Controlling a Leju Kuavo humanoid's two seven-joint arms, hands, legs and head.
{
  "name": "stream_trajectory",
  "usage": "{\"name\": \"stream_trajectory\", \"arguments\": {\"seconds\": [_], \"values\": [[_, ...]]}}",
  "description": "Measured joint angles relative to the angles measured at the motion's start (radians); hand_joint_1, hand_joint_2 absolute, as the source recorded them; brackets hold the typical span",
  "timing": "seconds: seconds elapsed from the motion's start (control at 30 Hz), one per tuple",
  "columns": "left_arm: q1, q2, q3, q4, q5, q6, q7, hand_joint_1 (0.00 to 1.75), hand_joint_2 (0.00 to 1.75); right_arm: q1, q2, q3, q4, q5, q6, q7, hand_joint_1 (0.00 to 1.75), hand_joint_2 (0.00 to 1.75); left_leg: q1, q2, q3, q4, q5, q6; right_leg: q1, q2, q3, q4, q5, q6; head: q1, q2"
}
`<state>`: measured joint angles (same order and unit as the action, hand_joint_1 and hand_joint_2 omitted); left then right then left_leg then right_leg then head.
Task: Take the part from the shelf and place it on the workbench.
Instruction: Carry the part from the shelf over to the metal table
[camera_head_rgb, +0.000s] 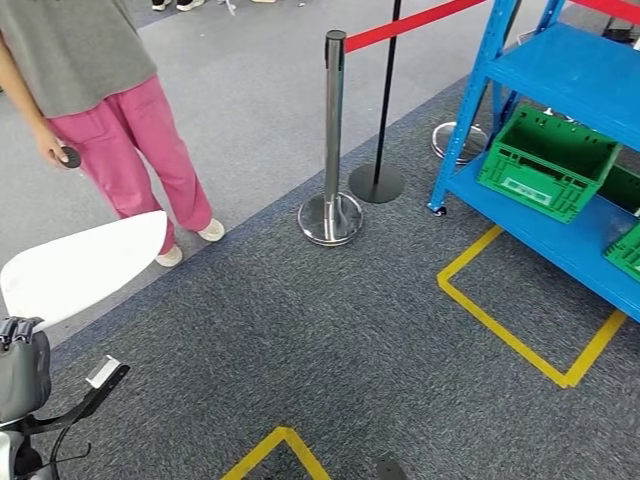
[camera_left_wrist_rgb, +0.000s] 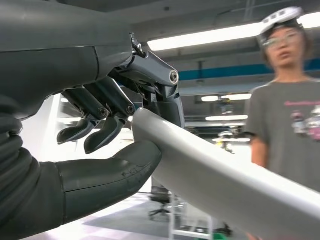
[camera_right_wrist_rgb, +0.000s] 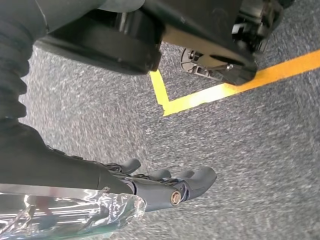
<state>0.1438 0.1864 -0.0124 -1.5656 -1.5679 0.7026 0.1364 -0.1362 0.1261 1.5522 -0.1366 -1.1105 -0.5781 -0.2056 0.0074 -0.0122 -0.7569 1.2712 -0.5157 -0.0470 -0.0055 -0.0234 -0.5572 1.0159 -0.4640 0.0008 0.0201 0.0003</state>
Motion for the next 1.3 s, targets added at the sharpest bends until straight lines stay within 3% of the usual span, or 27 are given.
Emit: {"name": "stream_trajectory", "arguments": {"seconds": [0.03, 0.07, 0.13, 0.2, 0.27, 0.3, 0.37, 0.43, 0.47, 0.5, 0.53, 0.57, 0.63, 0.7, 0.73, 0.8, 0.87, 0.93, 1.0, 1.03, 1.1, 1.17, 1.2, 1.23, 1.3], "values": [[0.000, 0.001, 0.000, 0.000, 0.000, 0.000, 0.000, 1.75, 1.75, 0.000, 0.000, 0.000, 0.000, 0.000, 0.000, 0.000, 0.00, 1.75, 0.001, 0.002, 0.008, -0.013, 0.017, 0.000, 0.000, -0.015, 0.001, 0.000, -0.002, 0.001, 0.000, 0.000], [0.000, 0.002, 0.001, 0.000, 0.000, 0.000, 0.000, 1.75, 1.75, -0.001, 0.000, 0.000, 0.000, 0.000, 0.000, 0.000, 0.00, 1.75, 0.001, 0.009, 0.036, -0.063, 0.046, 0.000, 0.000, -0.029, 0.003, 0.000, -0.003, 0.003, 0.000, 0.000], [-0.004, 0.007, 0.001, 0.000, 0.000, 0.000, 0.000, 1.75, 1.75, -0.002, 0.000, 0.000, 0.000, -0.001, 0.000, -0.002, 0.00, 1.75, -0.003, 0.050, 0.115, -0.198, 0.098, 0.005, 0.004, -0.053, 0.008, 0.002, -0.010, 0.010, -0.001, 0.000], [-0.011, 0.013, 0.001, 0.000, 0.000, 0.000, 0.002, 1.75, 1.75, -0.002, 0.000, 0.000, 0.000, -0.003, -0.001, -0.003, 0.00, 1.75, -0.007, 0.075, 0.154, -0.271, 0.112, 0.017, 0.012, -0.073, 0.012, 0.002, -0.016, 0.019, -0.001, 0.000], [-0.014, 0.019, 0.000, 0.000, 0.000, 0.000, 0.008, 1.75, 1.75, -0.002, 0.000, 0.000, 0.000, -0.007, -0.003, -0.005, 0.00, 1.75, -0.009, 0.055, 0.154, -0.279, 0.111, 0.031, 0.013, -0.092, 0.017, -0.001, -0.021, 0.029, -0.001, 0.000], [-0.014, 0.023, 0.000, 0.000, 0.000, 0.000, 0.013, 1.75, 1.75, -0.002, 0.000, 0.000, 0.000, -0.009, -0.004, -0.006, 0.00, 1.75, -0.007, 0.044, 0.154, -0.281, 0.112, 0.036, 0.011, -0.084, 0.017, 0.003, -0.026, 0.034, -0.001, 0.000], [-0.019, 0.029, -0.001, 0.000, 0.000, 0.000, 0.022, 1.75, 1.75, -0.001, 0.000, 0.000, 0.000, -0.014, -0.006, -0.008, 0.00, 1.75, -0.003, 0.023, 0.154, -0.284, 0.114, 0.048, 0.008, -0.037, -0.008, 0.060, -0.062, 0.042, 0.002, 0.000], [-0.025, 0.032, -0.005, 0.002, 0.000, 0.000, 0.034, 1.75, 1.75, 0.002, 0.000, 0.000, 0.000, -0.019, -0.008, -0.003, 0.00, 1.75, -0.002, 0.003, 0.154, -0.283, 0.114, 0.054, 0.006, 0.011, -0.075, 0.196, -0.123, 0.044, 0.005, 0.000], [-0.027, 0.034, -0.008, 0.003, 0.000, 0.000, 0.041, 1.75, 1.75, 0.001, 0.000, 0.000, 0.000, -0.021, -0.009, 0.001, 0.00, 1.75, -0.003, -0.009, 0.154, -0.283, 0.114, 0.055, 0.007, 0.018, -0.109, 0.258, -0.143, 0.044, 0.006, 0.000], [-0.029, 0.036, -0.012, 0.006, 0.000, 0.000, 0.047, 1.75, 1.75, 0.000, 0.000, -0.001, 0.000, -0.022, -0.010, 0.006, 0.00, 1.75, -0.003, -0.021, 0.155, -0.283, 0.114, 0.056, 0.007, 0.021, -0.130, 0.292, -0.145, 0.043, 0.006, 0.000], [-0.030, 0.037, -0.017, 0.010, 0.000, 0.000, 0.053, 1.75, 1.75, -0.002, 0.000, -0.001, 0.000, -0.022, -0.011, 0.009, 0.00, 1.75, -0.003, -0.035, 0.156, -0.283, 0.114, 0.056, 0.006, 0.022, -0.132, 0.285, -0.126, 0.042, 0.006, 0.000], [-0.033, 0.039, -0.021, 0.013, 0.000, 0.000, 0.058, 1.75, 1.75, -0.003, 0.000, -0.001, 0.000, -0.022, -0.012, 0.013, 0.00, 1.75, -0.002, -0.049, 0.157, -0.283, 0.114, 0.055, 0.005, 0.027, -0.114, 0.239, -0.092, 0.041, 0.006, 0.000], [-0.039, 0.043, -0.029, 0.018, -0.001, 0.000, 0.067, 1.75, 1.75, 0.000, 0.001, -0.001, 0.000, -0.024, -0.015, 0.016, 0.00, 1.75, -0.001, -0.076, 0.157, -0.280, 0.113, 0.050, -0.002, 0.072, -0.056, 0.104, -0.024, 0.040, 0.007, 0.000], [-0.044, 0.047, -0.039, 0.020, -0.001, 0.000, 0.078, 1.75, 1.75, 0.003, 0.000, -0.001, 0.000, -0.027, -0.018, 0.009, 0.00, 1.75, 0.001, -0.100, 0.149, -0.275, 0.116, 0.039, -0.008, 0.117, -0.019, 0.026, -0.003, 0.039, 0.006, 0.000], [-0.045, 0.049, -0.043, 0.021, -0.001, 0.000, 0.083, 1.75, 1.75, 0.004, 0.000, -0.001, 0.000, -0.029, -0.020, 0.003, 0.00, 1.75, 0.003, -0.112, 0.144, -0.276, 0.119, 0.031, -0.007, 0.123, -0.015, 0.018, -0.006, 0.036, 0.005, 0.000], [-0.044, 0.054, -0.051, 0.022, -0.001, 0.000, 0.091, 1.75, 1.75, 0.006, 0.000, -0.001, 0.000, -0.031, -0.021, -0.006, 0.00, 1.75, 0.008, -0.125, 0.137, -0.277, 0.124, 0.019, -0.005, 0.100, -0.011, 0.013, -0.003, 0.025, 0.005, 0.000], [-0.046, 0.060, -0.059, 0.023, -0.001, 0.000, 0.097, 1.75, 1.75, 0.009, 0.000, -0.001, 0.000, -0.033, -0.021, -0.012, 0.00, 1.75, 0.006, -0.083, 0.115, -0.235, 0.098, 0.010, -0.005, 0.073, -0.006, 0.007, 0.001, 0.012, -0.001, 0.000], [-0.053, 0.063, -0.068, 0.025, -0.001, 0.000, 0.102, 1.75, 1.75, 0.014, -0.001, -0.001, 0.000, -0.035, -0.022, -0.015, 0.00, 1.75, 0.003, -0.022, 0.056, -0.118, 0.039, 0.005, 0.000, 0.044, -0.005, 0.005, 0.000, 0.003, -0.007, 0.000], [-0.055, 0.063, -0.075, 0.028, 0.000, -0.001, 0.106, 1.75, 1.75, 0.019, -0.002, -0.001, 0.000, -0.036, -0.022, -0.016, 0.00, 1.75, 0.004, -0.003, 0.003, -0.012, 0.003, 0.002, 0.005, 0.012, -0.005, 0.005, -0.002, 0.000, -0.008, 0.000], [-0.055, 0.063, -0.078, 0.031, 0.000, -0.001, 0.108, 1.75, 1.75, 0.020, -0.003, -0.001, 0.000, -0.036, -0.022, -0.016, 0.00, 1.75, 0.003, 0.000, -0.001, -0.003, 0.009, 0.003, 0.006, -0.002, -0.004, 0.005, -0.004, -0.001, -0.008, 0.000], [-0.055, 0.064, -0.084, 0.035, 0.000, -0.001, 0.113, 1.75, 1.75, 0.020, -0.004, -0.001, 0.000, -0.036, -0.022, -0.017, 0.00, 1.75, 0.002, 0.014, 0.052, -0.094, 0.063, 0.007, 0.007, -0.028, -0.001, 0.005, -0.006, 0.001, -0.008, 0.000], [-0.058, 0.067, -0.092, 0.036, 0.000, -0.001, 0.119, 1.75, 1.75, 0.019, -0.004, -0.001, 0.000, -0.036, -0.022, -0.018, 0.00, 1.75, -0.006, 0.059, 0.126, -0.222, 0.104, 0.015, 0.012, -0.048, 0.003, 0.006, -0.012, 0.008, -0.008, 0.000], [-0.060, 0.069, -0.096, 0.036, 0.000, -0.001, 0.123, 1.75, 1.75, 0.019, -0.004, -0.001, 0.000, -0.036, -0.022, -0.019, 0.00, 1.75, -0.010, 0.075, 0.147, -0.260, 0.110, 0.021, 0.015, -0.058, 0.006, 0.006, -0.016, 0.013, -0.008, 0.000], [-0.061, 0.071, -0.099, 0.037, 0.000, -0.001, 0.126, 1.75, 1.75, 0.019, -0.004, -0.001, 0.000, -0.036, -0.022, -0.019, 0.00, 1.75, -0.014, 0.079, 0.153, -0.275, 0.109, 0.026, 0.017, -0.068, 0.008, 0.005, -0.018, 0.017, -0.008, 0.000], [-0.060, 0.076, -0.105, 0.039, -0.001, -0.001, 0.135, 1.75, 1.75, 0.018, -0.004, -0.001, 0.000, -0.035, -0.022, -0.019, 0.00, 1.75, -0.015, 0.056, 0.153, -0.282, 0.111, 0.039, 0.016, -0.083, 0.013, 0.002, -0.024, 0.027, -0.008, 0.000]]}}
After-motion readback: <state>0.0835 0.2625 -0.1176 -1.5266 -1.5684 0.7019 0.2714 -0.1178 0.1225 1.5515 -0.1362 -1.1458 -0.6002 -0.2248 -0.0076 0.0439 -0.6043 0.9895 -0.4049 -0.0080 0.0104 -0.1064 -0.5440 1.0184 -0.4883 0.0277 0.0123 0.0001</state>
